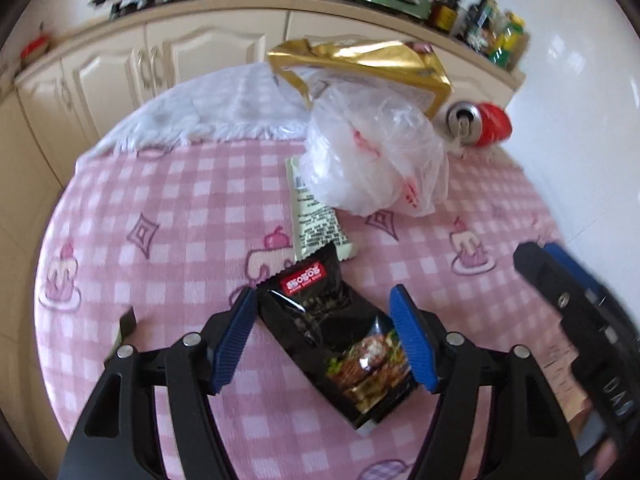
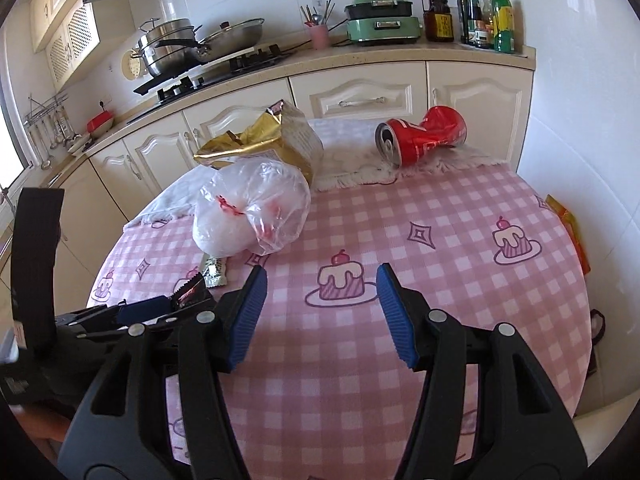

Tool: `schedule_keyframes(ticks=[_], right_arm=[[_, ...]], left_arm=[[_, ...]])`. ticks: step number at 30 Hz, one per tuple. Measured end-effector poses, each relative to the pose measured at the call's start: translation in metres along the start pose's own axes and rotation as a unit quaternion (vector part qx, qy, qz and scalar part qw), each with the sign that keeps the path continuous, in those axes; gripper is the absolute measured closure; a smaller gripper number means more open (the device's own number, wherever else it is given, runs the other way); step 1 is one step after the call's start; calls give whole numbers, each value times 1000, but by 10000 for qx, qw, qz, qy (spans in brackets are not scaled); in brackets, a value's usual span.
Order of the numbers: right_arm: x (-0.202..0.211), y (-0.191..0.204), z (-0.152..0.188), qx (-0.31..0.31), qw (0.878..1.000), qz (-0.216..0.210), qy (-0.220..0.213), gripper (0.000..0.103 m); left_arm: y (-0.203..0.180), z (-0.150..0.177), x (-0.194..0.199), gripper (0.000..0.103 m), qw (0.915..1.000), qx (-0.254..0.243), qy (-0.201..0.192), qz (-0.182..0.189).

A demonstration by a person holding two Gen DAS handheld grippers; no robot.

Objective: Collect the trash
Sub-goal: 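Grasp the black snack bag with the left tool while the right grasps the small snack packet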

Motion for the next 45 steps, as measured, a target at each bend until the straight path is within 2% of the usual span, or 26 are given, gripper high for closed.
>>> schedule_keyframes(ticks=[3, 5, 8, 10, 14, 20, 22, 28, 31, 35, 37, 38, 39, 45], right_arm=[[-2, 2, 0, -2, 10000, -37, 8, 45], [-4, 4, 0, -4, 10000, -68, 29, 44], [-7, 8, 0, 3, 9999, -130, 78, 44], [-8, 12, 0, 20, 9998, -151, 91, 44], [-7, 21, -2, 65, 9998, -200, 72, 44], [-10, 43, -3, 181, 9990, -383, 156, 44], [-17, 55, -1, 195, 9979, -535, 323, 44], [-45, 98, 1, 440, 9946, -622, 706, 44], [-62, 118, 1, 642, 9925, -564, 870, 55], [-73, 132, -1, 1074, 9914, -54, 742, 71], [-74, 136, -1, 1258, 9896, 2, 700, 72], [-73, 138, -1, 1314, 9890, -1, 677, 76], [-71, 138, -1, 1329, 9891, -4, 639, 87], [-52, 155, 11, 1373, 9874, -483, 622, 91]], left_arm=[[-5, 3, -3, 41, 9992, -348, 33, -199], [-6, 6, 0, 54, 9988, -443, -6, -188], [-8, 6, 6, 73, 9987, -514, -32, -22], [-7, 8, 10, 78, 9983, -581, -80, 23], [5, 8, 21, 87, 9987, -294, -218, 358], [22, 6, 51, 89, 9964, -60, -559, 633], [28, 3, 61, 89, 9959, -20, -675, 605], [55, -5, 84, 89, 9944, 100, -932, 486], [71, -6, 95, 89, 9935, 176, -1009, 491], [88, -6, 108, 89, 9925, 223, -1098, 485], [93, -5, 111, 89, 9919, 267, -1142, 483], [98, -4, 115, 89, 9913, 301, -1183, 489], [101, -3, 118, 89, 9909, 320, -1211, 491], [115, 4, 135, 89, 9882, 451, -1342, 589]])
Point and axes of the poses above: each gripper's, at about its wrist camera, not at the fingertips, and x roughly against the way its jaws point, y to its left, z to its underside, the point moved 3 cm from there along -x, roughly the way its jaws point, and after that the axes turned 13 degrees about z, right-handed, at the moved point
